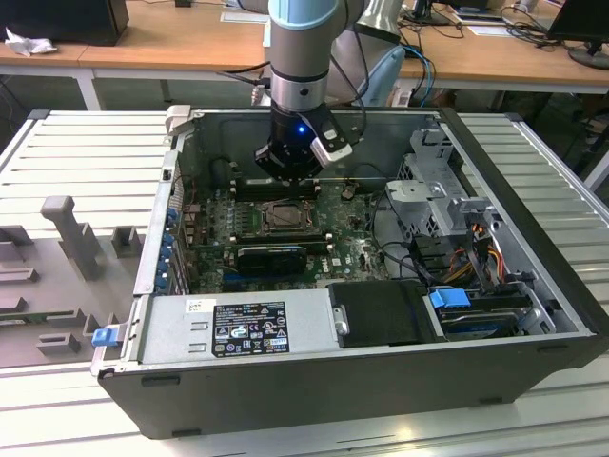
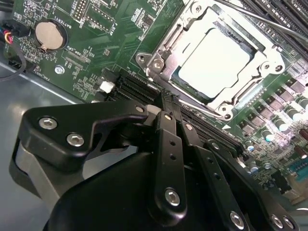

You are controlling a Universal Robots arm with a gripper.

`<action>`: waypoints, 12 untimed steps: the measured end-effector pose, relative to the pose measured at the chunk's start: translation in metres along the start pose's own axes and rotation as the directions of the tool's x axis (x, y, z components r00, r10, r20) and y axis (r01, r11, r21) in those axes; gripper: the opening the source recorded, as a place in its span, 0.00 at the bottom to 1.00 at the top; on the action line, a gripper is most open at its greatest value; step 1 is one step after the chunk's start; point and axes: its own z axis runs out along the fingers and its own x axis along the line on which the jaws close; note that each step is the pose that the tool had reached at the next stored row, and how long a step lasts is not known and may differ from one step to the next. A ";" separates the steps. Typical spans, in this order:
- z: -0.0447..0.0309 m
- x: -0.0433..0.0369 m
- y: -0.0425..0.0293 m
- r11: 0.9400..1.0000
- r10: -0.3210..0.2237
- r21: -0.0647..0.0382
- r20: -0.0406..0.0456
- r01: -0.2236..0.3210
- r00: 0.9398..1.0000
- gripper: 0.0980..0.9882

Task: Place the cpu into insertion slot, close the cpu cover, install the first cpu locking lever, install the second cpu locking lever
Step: 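Install the first cpu locking lever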

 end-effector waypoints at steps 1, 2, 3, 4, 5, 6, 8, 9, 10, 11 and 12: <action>0.0007 -0.0002 0.0000 1.000 0.000 0.001 0.000 0.000 1.000 0.01; 0.0015 -0.0006 -0.0001 1.000 0.000 0.004 0.000 0.000 1.000 0.01; 0.0023 -0.0008 -0.0001 1.000 0.000 0.007 0.000 0.000 1.000 0.01; 0.0028 -0.0010 -0.0002 1.000 0.000 0.009 -0.001 0.000 1.000 0.01; 0.0036 -0.0012 -0.0002 1.000 0.000 0.013 -0.001 0.000 1.000 0.01; 0.0042 -0.0013 -0.0002 1.000 0.000 0.016 -0.001 0.000 1.000 0.01; 0.0060 -0.0013 -0.0004 1.000 -0.001 0.023 -0.001 0.001 1.000 0.01; 0.0072 -0.0012 -0.0004 1.000 0.000 0.024 -0.001 0.001 1.000 0.01; 0.0086 -0.0012 -0.0005 1.000 0.000 0.024 -0.002 0.000 1.000 0.01; 0.0090 -0.0012 -0.0005 1.000 0.000 0.024 -0.002 0.000 1.000 0.01; 0.0090 -0.0014 -0.0005 1.000 -0.001 0.024 -0.002 0.001 1.000 0.01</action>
